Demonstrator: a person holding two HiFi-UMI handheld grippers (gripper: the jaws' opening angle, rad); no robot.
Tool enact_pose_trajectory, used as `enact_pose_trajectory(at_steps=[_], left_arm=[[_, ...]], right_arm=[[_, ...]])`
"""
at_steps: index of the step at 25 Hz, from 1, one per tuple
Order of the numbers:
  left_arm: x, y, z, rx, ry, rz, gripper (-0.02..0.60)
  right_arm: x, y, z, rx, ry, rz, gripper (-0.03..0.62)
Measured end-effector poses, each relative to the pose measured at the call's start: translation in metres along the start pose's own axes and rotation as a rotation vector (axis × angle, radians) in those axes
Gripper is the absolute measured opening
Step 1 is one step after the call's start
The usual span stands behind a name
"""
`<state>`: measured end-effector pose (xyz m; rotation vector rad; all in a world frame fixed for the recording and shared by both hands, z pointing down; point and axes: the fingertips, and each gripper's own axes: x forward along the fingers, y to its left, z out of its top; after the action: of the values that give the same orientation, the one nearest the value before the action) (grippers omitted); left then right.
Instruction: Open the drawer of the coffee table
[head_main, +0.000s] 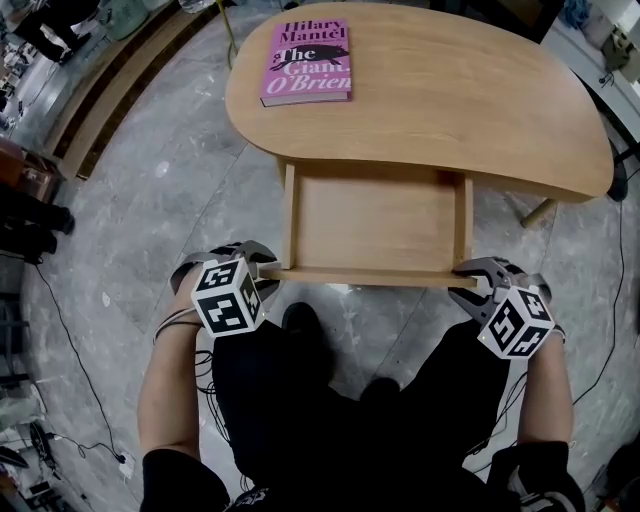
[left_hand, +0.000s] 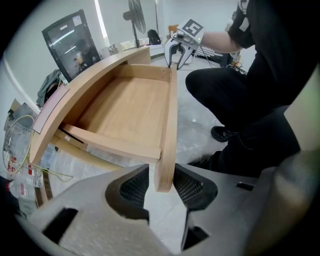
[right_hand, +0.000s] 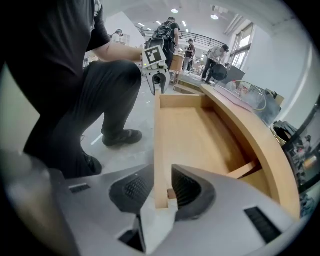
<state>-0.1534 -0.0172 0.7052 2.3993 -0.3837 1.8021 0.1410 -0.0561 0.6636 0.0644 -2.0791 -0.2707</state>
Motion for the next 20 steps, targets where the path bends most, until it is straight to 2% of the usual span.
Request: enact_pose_trajectory(at_steps=[3, 7, 14, 20], left_arm=[[-0.002, 0.003, 0.001, 0.042, 0.005, 0.016, 0.181], [-0.008, 0.003, 0.005, 0.081, -0.011, 0.01, 0.186], [-0.027, 0.004, 0.018, 0.029, -0.134, -0.016, 0.181], [-0.044, 0.018, 0.021, -0.024, -0.228, 0.046, 0.15]], right_arm=[[-0.012, -0.004, 0.01, 0.022, -0.084, -0.004, 0.116], [-0.036, -0.019, 0.028, 0.058, -0.197, -0.042, 0.085], [-0.044, -0.06, 0.039, 0.16, -0.316, -0.254, 0.049], [-0.025, -0.062, 0.053, 0.173, -0.344, -0.29, 0.023]])
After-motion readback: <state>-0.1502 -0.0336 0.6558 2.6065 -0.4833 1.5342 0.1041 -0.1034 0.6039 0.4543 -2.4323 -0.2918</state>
